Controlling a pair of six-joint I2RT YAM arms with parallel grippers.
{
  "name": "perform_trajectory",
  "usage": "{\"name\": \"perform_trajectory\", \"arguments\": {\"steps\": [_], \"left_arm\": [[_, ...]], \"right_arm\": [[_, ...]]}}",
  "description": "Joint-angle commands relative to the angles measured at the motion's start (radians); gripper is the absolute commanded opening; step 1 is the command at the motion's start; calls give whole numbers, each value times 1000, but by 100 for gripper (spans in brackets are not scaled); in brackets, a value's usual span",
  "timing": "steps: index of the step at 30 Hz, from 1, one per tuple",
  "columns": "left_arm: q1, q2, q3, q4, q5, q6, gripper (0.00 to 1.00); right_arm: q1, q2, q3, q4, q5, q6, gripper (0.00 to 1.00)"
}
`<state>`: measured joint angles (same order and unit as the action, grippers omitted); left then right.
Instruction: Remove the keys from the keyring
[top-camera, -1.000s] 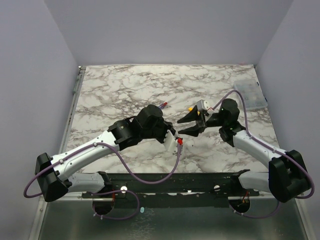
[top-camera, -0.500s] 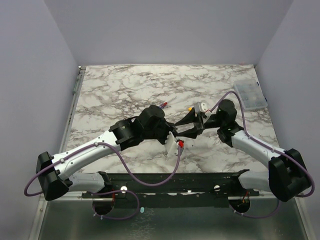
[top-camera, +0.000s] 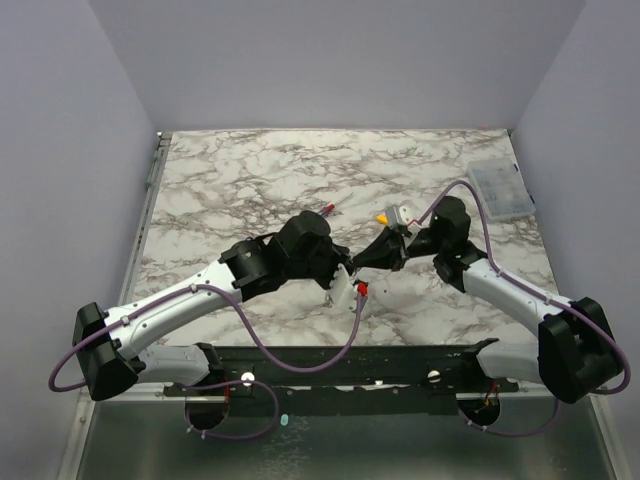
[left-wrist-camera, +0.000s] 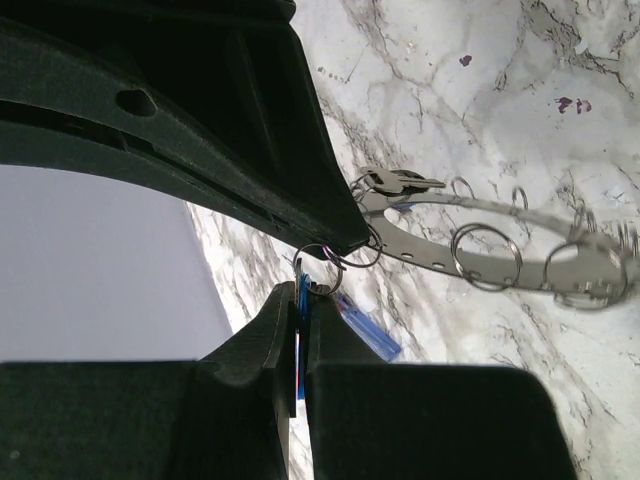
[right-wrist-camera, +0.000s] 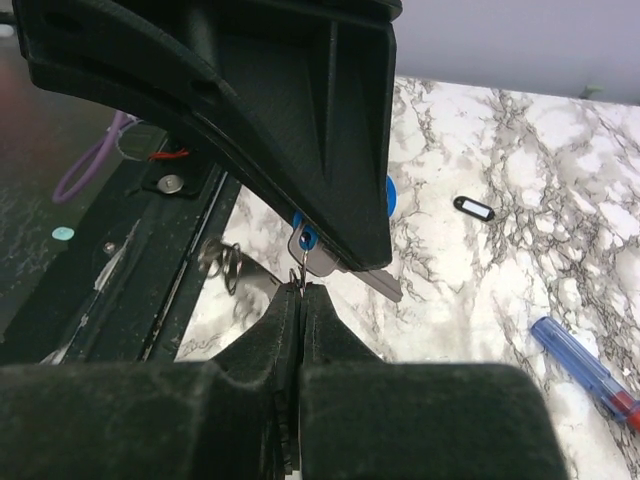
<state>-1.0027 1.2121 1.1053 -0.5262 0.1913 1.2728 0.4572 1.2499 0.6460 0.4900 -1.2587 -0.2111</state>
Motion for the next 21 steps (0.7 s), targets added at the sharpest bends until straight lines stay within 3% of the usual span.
{"name": "perform_trajectory", "arguments": {"steps": [1, 21], "left_arm": [[-6, -36, 0, 21, 5, 32, 0], [-4, -85, -89, -34, -41, 84, 0]], "right_arm": [[8, -2, 39, -31, 14, -7, 1], [-6, -12, 30, 13, 43, 40, 1]]}}
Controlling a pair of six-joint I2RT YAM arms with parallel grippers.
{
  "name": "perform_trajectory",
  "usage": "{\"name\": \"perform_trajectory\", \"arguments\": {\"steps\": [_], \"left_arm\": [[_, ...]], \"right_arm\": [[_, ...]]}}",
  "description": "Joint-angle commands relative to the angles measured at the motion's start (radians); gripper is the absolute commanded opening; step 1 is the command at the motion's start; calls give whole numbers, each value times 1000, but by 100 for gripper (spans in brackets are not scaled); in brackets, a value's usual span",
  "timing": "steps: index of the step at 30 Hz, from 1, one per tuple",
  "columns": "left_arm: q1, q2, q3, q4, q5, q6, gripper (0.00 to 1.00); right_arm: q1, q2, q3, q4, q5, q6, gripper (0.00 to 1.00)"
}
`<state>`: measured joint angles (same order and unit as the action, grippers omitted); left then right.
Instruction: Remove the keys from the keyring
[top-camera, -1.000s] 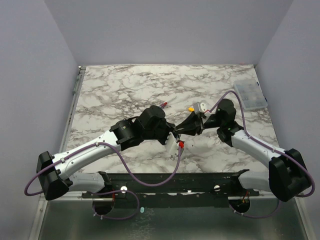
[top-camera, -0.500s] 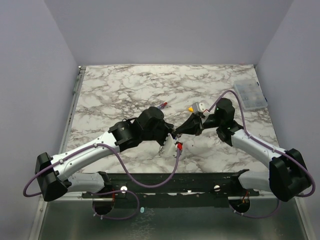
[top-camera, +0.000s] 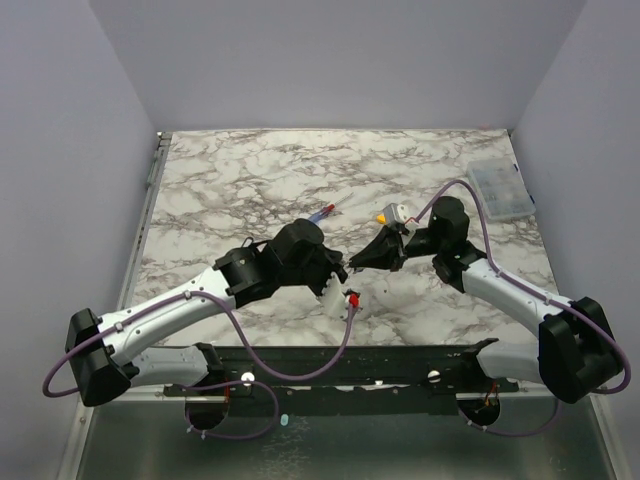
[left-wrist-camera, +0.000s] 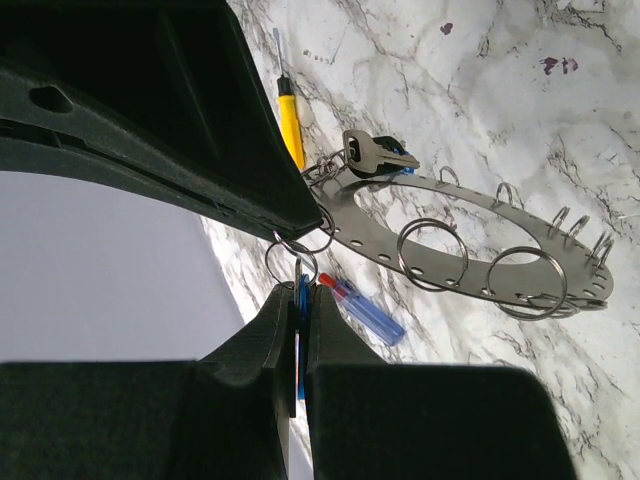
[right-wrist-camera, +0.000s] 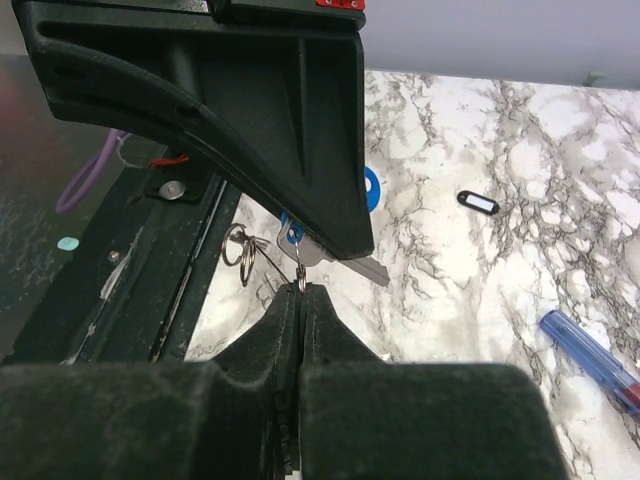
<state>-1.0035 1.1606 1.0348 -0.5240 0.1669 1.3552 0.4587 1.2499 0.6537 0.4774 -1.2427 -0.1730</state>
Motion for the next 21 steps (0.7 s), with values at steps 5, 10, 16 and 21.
{"name": "perform_trajectory", "arguments": {"steps": [5, 10, 16, 21], "left_arm": [[-4, -68, -39, -59, -40, 1, 0], [-3, -84, -54, -68, -51, -3, 0], [6, -58, -24, -67, -102, -135, 0], [44, 30, 101, -74, -143, -462, 0]], "right_arm": [[-9, -13, 21, 27, 28, 5, 1], [-11, -12, 18, 38, 34, 15, 1], [-22, -13, 28, 29, 69, 35, 1], [-28, -17, 83, -106, 114, 3, 1]]}}
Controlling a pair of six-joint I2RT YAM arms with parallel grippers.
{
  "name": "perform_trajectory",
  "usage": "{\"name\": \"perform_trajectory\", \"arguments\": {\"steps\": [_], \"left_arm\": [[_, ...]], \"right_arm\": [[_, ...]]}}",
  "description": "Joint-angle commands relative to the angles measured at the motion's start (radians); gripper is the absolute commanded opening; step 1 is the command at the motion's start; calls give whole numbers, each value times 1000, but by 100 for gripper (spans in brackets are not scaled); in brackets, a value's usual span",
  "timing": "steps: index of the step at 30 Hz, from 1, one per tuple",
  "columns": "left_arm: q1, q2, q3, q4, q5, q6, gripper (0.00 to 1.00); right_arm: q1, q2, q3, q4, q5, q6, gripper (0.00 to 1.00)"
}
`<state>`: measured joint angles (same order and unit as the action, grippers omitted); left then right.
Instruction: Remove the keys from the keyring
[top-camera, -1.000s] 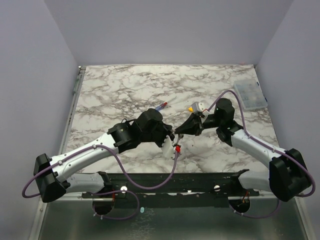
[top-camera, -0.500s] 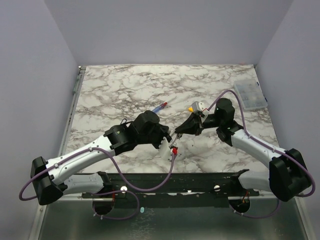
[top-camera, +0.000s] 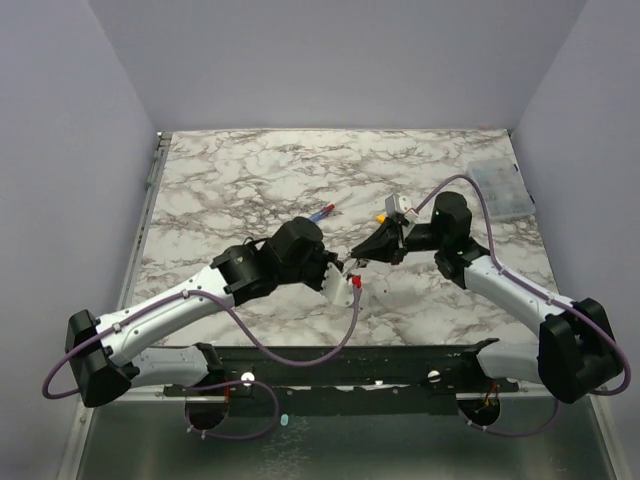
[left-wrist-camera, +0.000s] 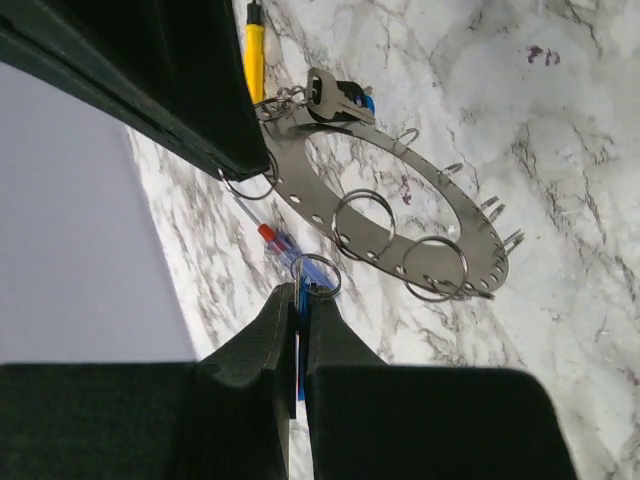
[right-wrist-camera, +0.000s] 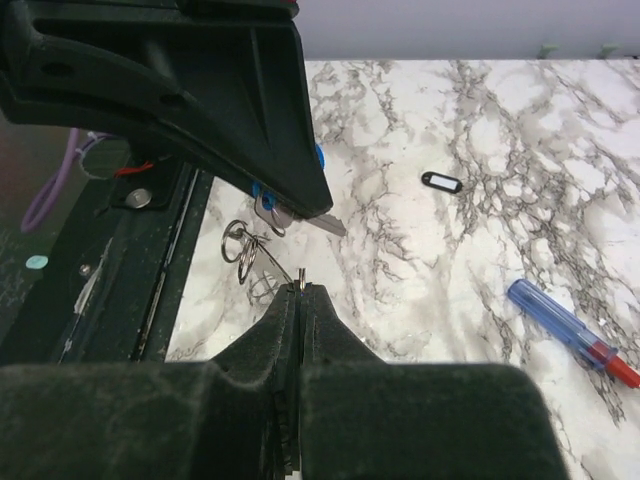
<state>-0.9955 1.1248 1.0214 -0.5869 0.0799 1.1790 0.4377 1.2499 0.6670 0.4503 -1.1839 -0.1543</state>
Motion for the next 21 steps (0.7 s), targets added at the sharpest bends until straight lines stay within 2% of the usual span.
{"name": "perform_trajectory", "arguments": {"steps": [1, 6, 9, 16, 21], "left_arm": [[64, 76, 134, -8, -49, -343, 0], [316, 136, 221, 29, 25, -630, 0], [437, 148, 224, 76, 37, -746, 0], [608, 143, 171, 179, 11, -918, 0], [681, 130, 97, 217, 2, -993, 0]], "right_arm": [[-7, -22, 82, -115, 72, -25, 0], [-7, -54, 144, -385, 156, -113, 0], [-7, -89, 168, -536, 193, -163, 1], [-7, -181, 182, -792, 253, -219, 1], [-8, -244, 124, -864, 284, -244, 1]]}}
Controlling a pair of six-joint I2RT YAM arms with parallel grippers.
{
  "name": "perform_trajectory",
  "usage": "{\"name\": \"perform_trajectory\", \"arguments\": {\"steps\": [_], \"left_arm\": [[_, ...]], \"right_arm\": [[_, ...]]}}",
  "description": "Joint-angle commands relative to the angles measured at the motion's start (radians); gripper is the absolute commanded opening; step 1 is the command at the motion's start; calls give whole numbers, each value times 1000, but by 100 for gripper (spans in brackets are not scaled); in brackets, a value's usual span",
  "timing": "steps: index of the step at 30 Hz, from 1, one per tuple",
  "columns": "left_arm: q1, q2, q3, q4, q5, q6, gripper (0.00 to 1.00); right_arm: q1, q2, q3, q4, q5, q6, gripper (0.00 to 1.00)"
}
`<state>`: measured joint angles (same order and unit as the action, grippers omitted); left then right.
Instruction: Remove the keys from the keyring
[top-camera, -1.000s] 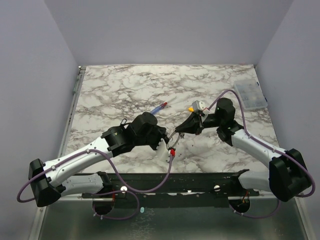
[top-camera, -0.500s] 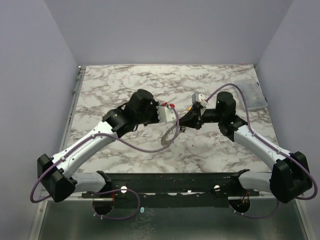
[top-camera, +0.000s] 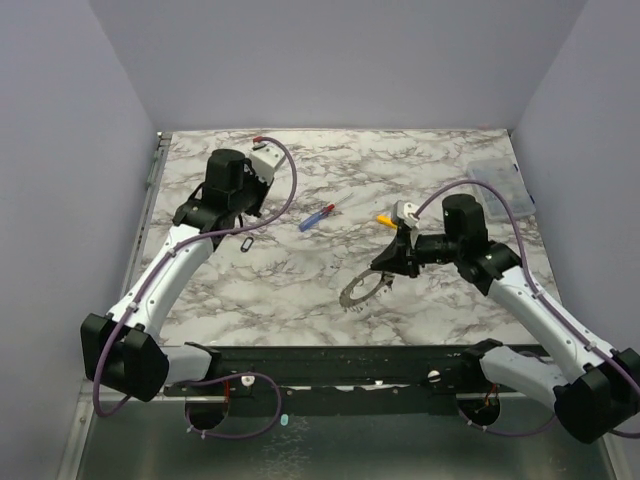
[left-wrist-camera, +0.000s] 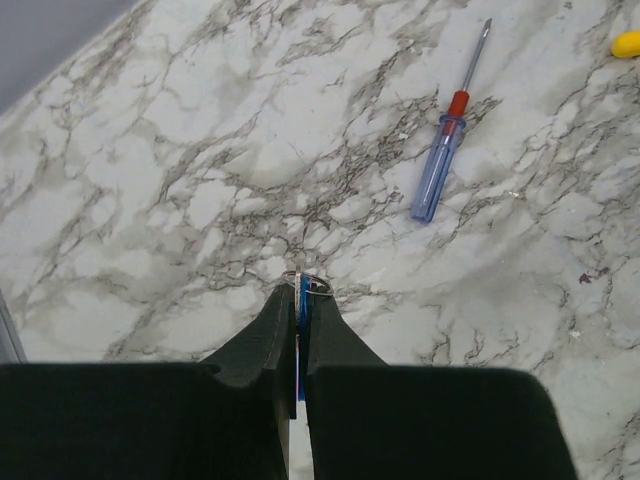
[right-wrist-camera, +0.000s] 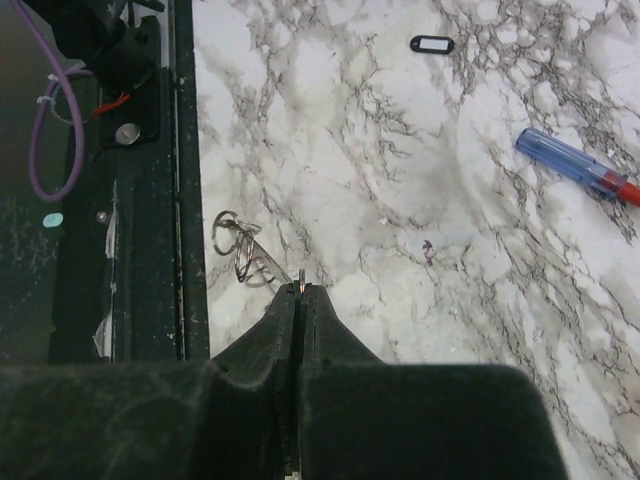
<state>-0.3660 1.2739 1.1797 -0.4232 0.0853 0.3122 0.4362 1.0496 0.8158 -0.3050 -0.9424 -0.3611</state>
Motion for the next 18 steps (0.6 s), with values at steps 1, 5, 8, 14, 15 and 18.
{"name": "perform_trajectory", "arguments": {"steps": [1, 5, 8, 14, 15, 18], "left_arm": [[63, -21, -78, 58, -4, -134, 0], [93, -15, -133, 52, -21, -144, 0], [117, -9, -155, 43, -32, -162, 0], [154, 12, -175, 50, -45, -195, 0], [161, 12, -181, 52, -50, -198, 0], [176, 10, -205, 56, -64, -183, 0]], "right_arm": [[-5, -38, -46, -96, 45, -32, 1], [-5, 46, -117, 33, 70, 28, 1], [-5, 169, -102, 117, 120, 77, 1], [-4, 400, 0, 280, 193, 169, 0], [-4, 425, 15, 311, 209, 185, 0], [-4, 492, 64, 374, 247, 220, 1]]}}
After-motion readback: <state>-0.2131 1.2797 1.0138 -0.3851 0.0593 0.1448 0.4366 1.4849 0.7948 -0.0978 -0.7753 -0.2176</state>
